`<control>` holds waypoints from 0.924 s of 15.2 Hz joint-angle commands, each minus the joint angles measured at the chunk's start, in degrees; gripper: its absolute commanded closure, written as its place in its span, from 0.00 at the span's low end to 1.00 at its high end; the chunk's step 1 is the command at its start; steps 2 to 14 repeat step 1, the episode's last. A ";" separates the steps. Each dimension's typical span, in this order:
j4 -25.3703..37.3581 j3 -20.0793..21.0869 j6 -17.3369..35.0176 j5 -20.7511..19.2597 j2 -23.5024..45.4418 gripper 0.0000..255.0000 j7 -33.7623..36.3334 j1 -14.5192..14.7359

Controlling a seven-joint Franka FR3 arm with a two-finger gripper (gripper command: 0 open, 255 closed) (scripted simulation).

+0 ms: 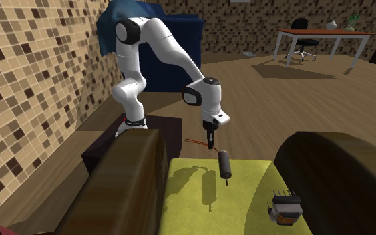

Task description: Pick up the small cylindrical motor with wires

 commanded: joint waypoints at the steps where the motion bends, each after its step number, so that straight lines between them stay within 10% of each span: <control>1: -0.01 -0.07 -0.52 -0.28 -0.57 1.00 0.17 0.02; 14: -0.01 -0.07 -0.52 -0.28 -0.57 1.00 0.17 0.02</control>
